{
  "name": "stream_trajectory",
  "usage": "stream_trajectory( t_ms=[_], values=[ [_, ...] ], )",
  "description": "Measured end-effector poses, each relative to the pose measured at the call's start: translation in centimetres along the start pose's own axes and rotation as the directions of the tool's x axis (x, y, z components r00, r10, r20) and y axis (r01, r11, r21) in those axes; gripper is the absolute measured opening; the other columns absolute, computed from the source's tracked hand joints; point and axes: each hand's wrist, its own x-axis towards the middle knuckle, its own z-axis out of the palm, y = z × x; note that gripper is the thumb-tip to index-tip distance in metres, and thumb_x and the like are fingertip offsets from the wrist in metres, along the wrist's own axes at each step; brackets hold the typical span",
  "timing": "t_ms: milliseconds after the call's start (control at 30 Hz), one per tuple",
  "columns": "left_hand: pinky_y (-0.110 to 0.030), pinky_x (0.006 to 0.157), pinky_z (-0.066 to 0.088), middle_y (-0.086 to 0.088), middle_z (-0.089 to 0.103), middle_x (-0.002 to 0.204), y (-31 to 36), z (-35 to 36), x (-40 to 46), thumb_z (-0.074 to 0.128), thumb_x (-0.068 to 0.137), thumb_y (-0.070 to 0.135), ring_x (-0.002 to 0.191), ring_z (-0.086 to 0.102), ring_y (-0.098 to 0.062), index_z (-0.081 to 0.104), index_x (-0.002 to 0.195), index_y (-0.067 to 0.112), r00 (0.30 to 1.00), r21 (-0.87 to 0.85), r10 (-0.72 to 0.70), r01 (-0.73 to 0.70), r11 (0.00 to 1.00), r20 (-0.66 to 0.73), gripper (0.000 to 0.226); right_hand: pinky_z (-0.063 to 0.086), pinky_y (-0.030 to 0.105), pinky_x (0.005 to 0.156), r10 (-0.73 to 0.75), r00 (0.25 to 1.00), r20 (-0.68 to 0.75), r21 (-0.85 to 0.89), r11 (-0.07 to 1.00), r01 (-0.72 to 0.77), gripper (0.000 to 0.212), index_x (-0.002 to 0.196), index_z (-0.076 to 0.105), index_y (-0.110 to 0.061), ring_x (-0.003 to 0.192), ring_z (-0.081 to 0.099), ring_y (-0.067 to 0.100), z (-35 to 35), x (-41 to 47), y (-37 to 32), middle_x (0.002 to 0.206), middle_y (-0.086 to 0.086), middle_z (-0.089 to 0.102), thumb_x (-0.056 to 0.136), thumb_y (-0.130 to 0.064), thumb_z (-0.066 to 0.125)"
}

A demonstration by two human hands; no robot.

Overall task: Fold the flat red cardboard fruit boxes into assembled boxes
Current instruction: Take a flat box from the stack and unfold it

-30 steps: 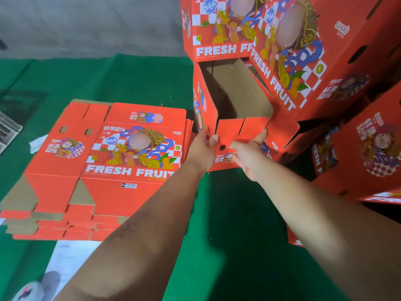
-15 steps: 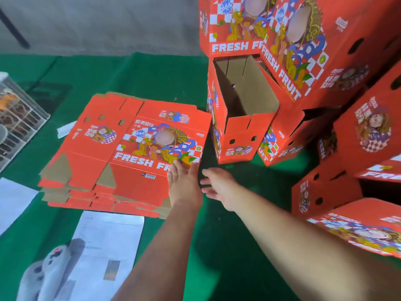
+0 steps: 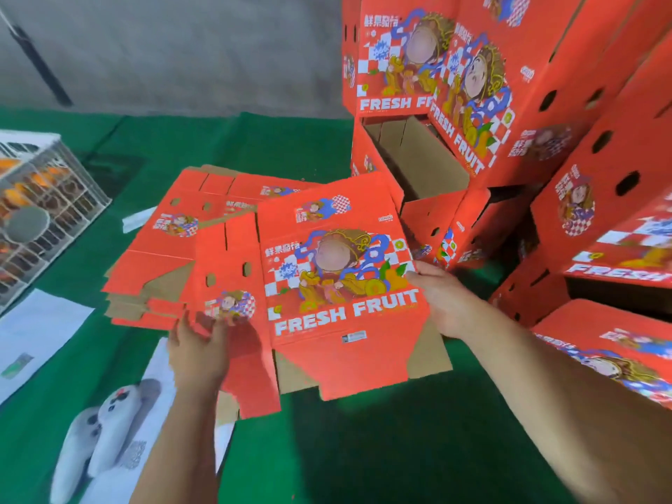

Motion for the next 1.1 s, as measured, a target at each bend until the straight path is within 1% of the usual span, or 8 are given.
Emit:
stream_trajectory(
  t_ms=[133,333,433,567,700,833,1000,1100],
  values=[
    [-0.036,0.072,0.044,-0.007,0.068,0.093,0.2,0.3,-1.1,0.059,0.083,0.057,0.099,0.066,-0.032,0.068,0.100,0.011,0.987,-0.267,-0.056,0.095,0.959,0.152,0.050,0.056,0.023,0.060,-0.194,0.980,-0.039,-0.133,0.973,0.187,0.020,0.115,0.070,-0.016,0.069,0.073,0.011,-2.7,-1.4,-0.7,0.084,-0.001,0.079,0.104,-0.007,0.055],
    [-0.047,0.101,0.050,-0.018,0.067,0.130,0.8,1.0,-2.0,0.063,0.088,0.056,0.124,0.061,-0.034,0.068,0.127,0.011,0.989,-0.449,-0.045,0.104,0.888,0.139,0.060,0.050,0.012,0.075,-0.348,0.937,0.040,-0.298,0.890,0.344,0.017,0.101,0.077,-0.049,0.088,0.068,-0.012,-4.9,-4.0,-3.4,0.100,-0.025,0.076,0.099,-0.037,0.066],
    [-0.046,0.098,0.048,-0.007,0.071,0.113,1.2,0.9,-2.5,0.058,0.073,0.067,0.106,0.064,-0.026,0.076,0.101,0.035,0.982,-0.459,-0.006,0.093,0.884,0.187,0.046,0.048,0.030,0.103,-0.333,0.938,0.101,-0.352,0.869,0.347,0.035,0.130,0.065,-0.051,0.116,0.064,-0.002,-6.3,-5.4,-3.8,0.124,-0.024,0.070,0.095,-0.051,0.065],
    [-0.043,0.107,0.044,-0.004,0.065,0.132,0.3,1.3,-3.1,0.058,0.073,0.073,0.122,0.060,-0.023,0.067,0.127,0.024,0.972,-0.451,-0.028,0.135,0.882,0.235,0.074,0.062,0.036,0.085,-0.329,0.939,0.102,-0.351,0.871,0.343,0.027,0.120,0.070,-0.048,0.097,0.077,0.011,-7.6,-7.0,-4.2,0.109,-0.012,0.079,0.094,-0.049,0.067],
    [-0.009,0.072,0.041,0.019,0.065,0.094,-0.3,2.3,-4.8,0.060,0.074,0.077,0.079,0.061,0.020,0.066,0.096,0.026,0.986,-0.484,-0.027,0.105,0.869,0.167,0.056,0.055,0.027,0.079,-0.441,0.897,0.040,-0.466,0.785,0.407,0.025,0.116,0.072,-0.041,0.088,0.074,-0.001,-8.2,-8.5,-3.6,0.098,-0.022,0.078,0.094,-0.052,0.066],
    [0.002,0.055,0.039,0.031,0.063,0.072,-0.7,2.9,-6.3,0.062,0.088,0.071,0.062,0.053,0.031,0.068,0.087,0.030,0.991,-0.508,-0.075,0.120,0.853,0.109,0.041,0.050,0.028,0.067,-0.465,0.884,-0.037,-0.534,0.757,0.376,0.034,0.096,0.072,-0.021,0.075,0.071,0.011,-9.7,-9.6,-2.5,0.081,-0.009,0.075,0.094,-0.055,0.066],
    [-0.035,0.094,0.056,0.003,0.080,0.110,-0.6,2.3,-7.5,0.068,0.057,0.095,0.102,0.076,-0.011,0.080,0.113,0.022,0.922,-0.646,-0.015,0.283,0.709,0.387,0.092,0.053,0.036,0.086,-0.318,0.939,-0.135,-0.344,0.903,0.256,0.062,0.100,0.077,-0.023,0.099,0.071,0.019,-12.5,-10.7,1.4,0.105,-0.003,0.075,0.080,-0.080,0.065],
    [-0.037,0.106,0.052,0.001,0.072,0.128,1.2,2.3,-8.5,0.075,0.061,0.086,0.114,0.068,-0.012,0.080,0.115,0.026,0.929,-0.764,0.068,0.255,0.593,0.364,0.081,0.054,0.058,0.095,-0.334,0.935,-0.119,-0.281,0.915,0.291,0.081,0.114,0.071,-0.017,0.111,0.068,0.041,-12.5,-11.0,3.0,0.116,0.017,0.074,0.072,-0.086,0.063]
  ],
)
